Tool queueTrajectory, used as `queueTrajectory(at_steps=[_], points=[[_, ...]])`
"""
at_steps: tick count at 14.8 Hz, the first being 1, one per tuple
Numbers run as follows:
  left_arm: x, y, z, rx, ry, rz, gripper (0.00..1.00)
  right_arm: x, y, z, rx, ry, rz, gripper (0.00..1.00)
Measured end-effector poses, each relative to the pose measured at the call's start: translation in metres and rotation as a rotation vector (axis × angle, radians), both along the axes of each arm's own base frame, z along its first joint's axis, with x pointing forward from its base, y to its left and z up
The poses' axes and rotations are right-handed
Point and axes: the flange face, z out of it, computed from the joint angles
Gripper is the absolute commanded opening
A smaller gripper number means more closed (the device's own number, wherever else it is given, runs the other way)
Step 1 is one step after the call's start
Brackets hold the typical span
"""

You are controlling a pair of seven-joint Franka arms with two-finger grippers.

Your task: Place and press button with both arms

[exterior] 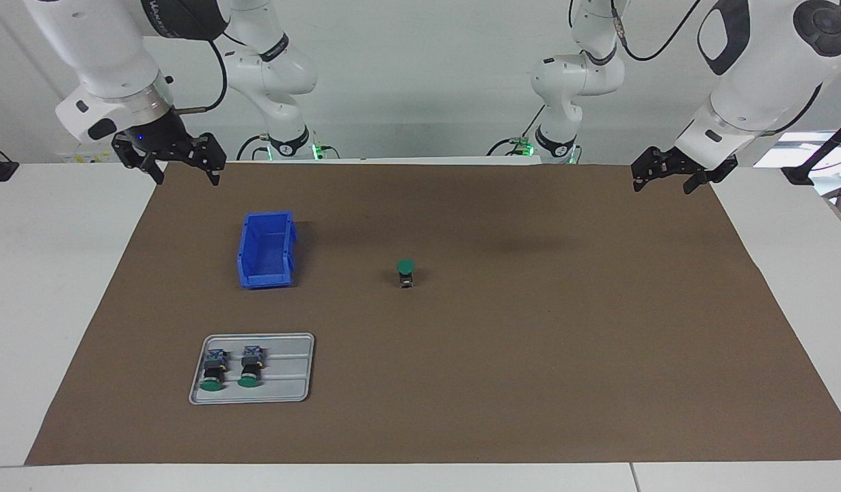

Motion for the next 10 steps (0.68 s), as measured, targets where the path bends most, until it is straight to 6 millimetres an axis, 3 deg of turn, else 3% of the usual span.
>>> queueTrajectory(at_steps=[4,6,8,10], points=[[0.002,-0.002,-0.002,-0.013,-0.016,0.001,1.0,0.0,0.0,0.0,0.0,0.0,0.0,0.99],[0.005,-0.007,-0.003,-0.037,-0.033,0.037,0.87,0.0,0.0,0.0,0.0,0.0,0.0,0.99],[0.006,-0.03,-0.003,-0.049,-0.062,0.08,0.64,0.0,0.0,0.0,0.0,0.0,0.0,0.99],[-0.003,-0.076,-0.005,-0.04,-0.067,0.147,0.33,0.0,0.0,0.0,0.0,0.0,0.0,0.99]])
